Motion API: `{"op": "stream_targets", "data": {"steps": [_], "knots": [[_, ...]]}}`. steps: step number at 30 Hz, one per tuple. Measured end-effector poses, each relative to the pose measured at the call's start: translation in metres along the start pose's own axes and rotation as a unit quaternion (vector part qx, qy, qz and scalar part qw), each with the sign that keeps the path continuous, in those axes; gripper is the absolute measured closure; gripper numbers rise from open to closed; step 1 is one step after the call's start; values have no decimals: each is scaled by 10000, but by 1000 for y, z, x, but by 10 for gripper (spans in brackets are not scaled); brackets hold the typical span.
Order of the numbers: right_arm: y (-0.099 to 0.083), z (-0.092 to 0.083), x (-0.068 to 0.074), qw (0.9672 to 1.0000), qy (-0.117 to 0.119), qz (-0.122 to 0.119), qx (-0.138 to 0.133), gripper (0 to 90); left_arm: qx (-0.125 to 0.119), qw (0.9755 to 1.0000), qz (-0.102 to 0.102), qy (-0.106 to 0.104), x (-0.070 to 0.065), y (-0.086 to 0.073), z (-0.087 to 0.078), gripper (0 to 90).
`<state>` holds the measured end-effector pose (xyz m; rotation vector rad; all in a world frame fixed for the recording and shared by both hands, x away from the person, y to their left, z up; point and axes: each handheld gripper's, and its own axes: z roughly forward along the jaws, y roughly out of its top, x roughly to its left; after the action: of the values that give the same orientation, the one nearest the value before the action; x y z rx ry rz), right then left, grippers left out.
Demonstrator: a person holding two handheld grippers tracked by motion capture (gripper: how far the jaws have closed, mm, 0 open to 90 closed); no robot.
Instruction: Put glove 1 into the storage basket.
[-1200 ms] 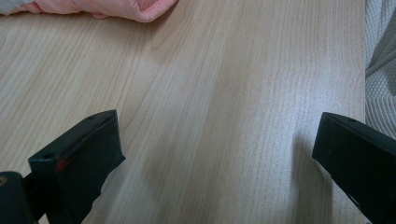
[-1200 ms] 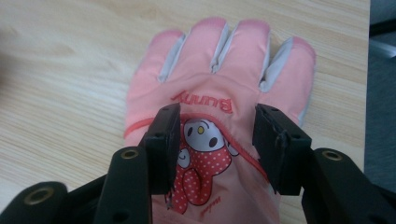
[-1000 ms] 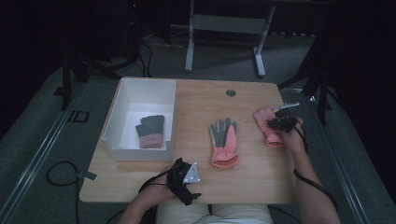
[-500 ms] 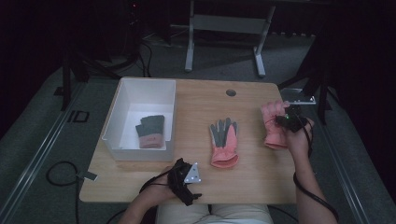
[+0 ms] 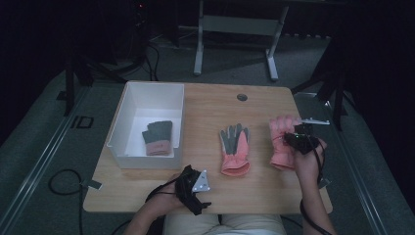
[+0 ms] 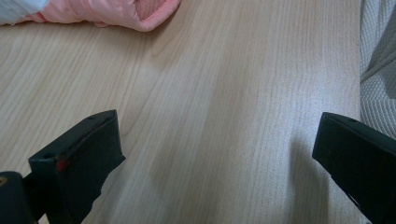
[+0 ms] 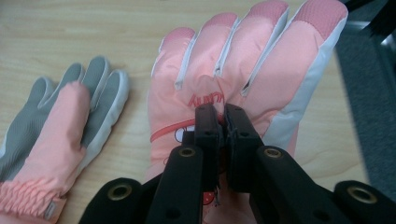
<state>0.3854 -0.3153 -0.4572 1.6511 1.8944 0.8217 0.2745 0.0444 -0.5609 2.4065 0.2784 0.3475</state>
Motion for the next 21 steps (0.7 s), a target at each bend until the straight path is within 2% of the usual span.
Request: {"op": "stream_targets", "data": {"steps": [4,13,17,21], "knots": [[-12,19,7,9999,41,48,146,852,30,10000,4,29,1,-1,0,7],[-28,51,0,9988,-79,228,424,818,55,10000,-13,9,1,-2,1,7],[-33,57,-3,9987,-47,273,427,799,63,10000,12,-9,0,-1,2,7],[-33,56,-3,9988,-18,212,447,770,67,10000,20,-17,0,-1,2,7]]}}
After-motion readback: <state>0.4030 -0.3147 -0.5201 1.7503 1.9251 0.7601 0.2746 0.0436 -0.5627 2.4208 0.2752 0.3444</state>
